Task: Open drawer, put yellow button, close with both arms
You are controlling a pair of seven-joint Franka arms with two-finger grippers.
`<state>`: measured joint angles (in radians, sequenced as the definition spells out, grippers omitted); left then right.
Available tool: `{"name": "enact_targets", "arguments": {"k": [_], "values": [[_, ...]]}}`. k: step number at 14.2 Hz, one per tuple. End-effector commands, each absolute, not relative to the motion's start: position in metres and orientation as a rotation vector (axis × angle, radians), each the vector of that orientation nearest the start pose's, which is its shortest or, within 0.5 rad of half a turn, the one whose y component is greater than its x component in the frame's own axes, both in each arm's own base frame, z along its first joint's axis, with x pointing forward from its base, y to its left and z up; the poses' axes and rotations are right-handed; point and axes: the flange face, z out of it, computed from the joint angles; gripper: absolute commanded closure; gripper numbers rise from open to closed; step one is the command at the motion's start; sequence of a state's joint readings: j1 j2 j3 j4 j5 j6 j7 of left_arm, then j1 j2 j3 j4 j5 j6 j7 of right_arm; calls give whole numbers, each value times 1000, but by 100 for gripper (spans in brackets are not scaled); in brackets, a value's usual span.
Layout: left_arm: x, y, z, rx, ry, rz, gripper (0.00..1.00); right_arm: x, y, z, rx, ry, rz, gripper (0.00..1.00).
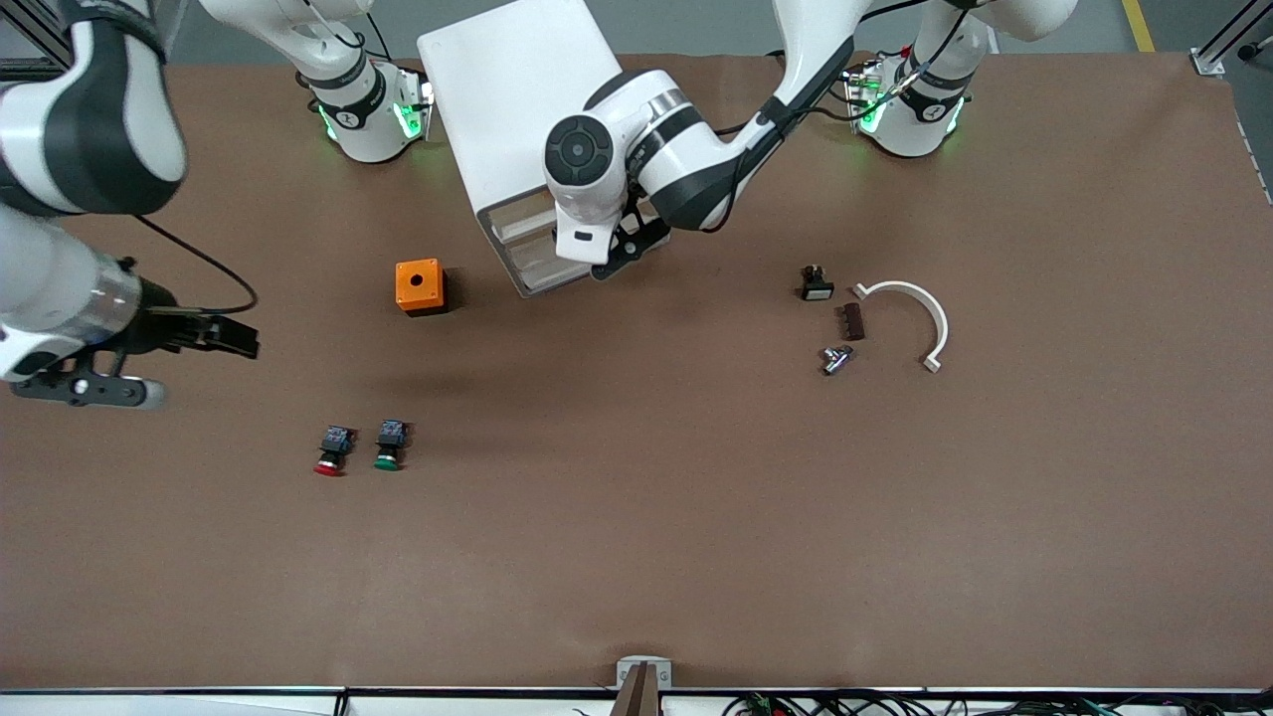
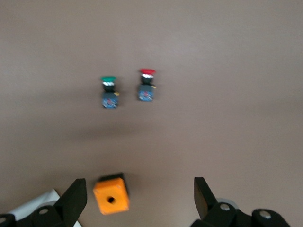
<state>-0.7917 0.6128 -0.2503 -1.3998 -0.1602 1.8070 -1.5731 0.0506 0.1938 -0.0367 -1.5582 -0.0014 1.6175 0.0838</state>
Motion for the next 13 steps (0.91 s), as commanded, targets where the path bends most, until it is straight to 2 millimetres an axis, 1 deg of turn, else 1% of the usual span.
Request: {"name": "enact_targets", "arguments": {"k": [1, 2, 3, 4, 5, 6, 8, 9, 10, 11, 13], "values": [[339, -599, 333, -2807, -923, 533, 0, 598, -12, 547, -3138, 81, 270, 0], [339, -598, 331, -2802, -922, 532, 0, 595, -15, 549, -3124, 96, 298, 0], [343, -595, 331, -2798, -933, 533, 0, 587, -13, 564, -3117, 93, 276, 0], [343, -591, 332, -2785, -928, 527, 0, 585, -2, 570, -3122, 72, 267, 0], [347, -586, 335, -2776, -929, 519, 0, 586, 8, 569, -3138, 51, 263, 0], [362, -576, 339, -2769, -958, 515, 0, 587, 10, 569, -3142, 44, 253, 0], [411, -543, 356, -2775, -1050, 475, 0, 594, 8, 570, -3141, 31, 181, 0], [436, -523, 368, -2784, -1086, 394, 0, 595, 7, 570, -3142, 31, 169, 0], [457, -503, 381, -2792, -1113, 333, 0, 596, 8, 570, -3144, 29, 164, 0], [476, -482, 395, -2788, -1155, 288, 0, 596, 8, 570, -3145, 29, 164, 0], [520, -422, 422, -2762, -1225, 201, 0, 595, 7, 571, -3147, 31, 166, 0]]}}
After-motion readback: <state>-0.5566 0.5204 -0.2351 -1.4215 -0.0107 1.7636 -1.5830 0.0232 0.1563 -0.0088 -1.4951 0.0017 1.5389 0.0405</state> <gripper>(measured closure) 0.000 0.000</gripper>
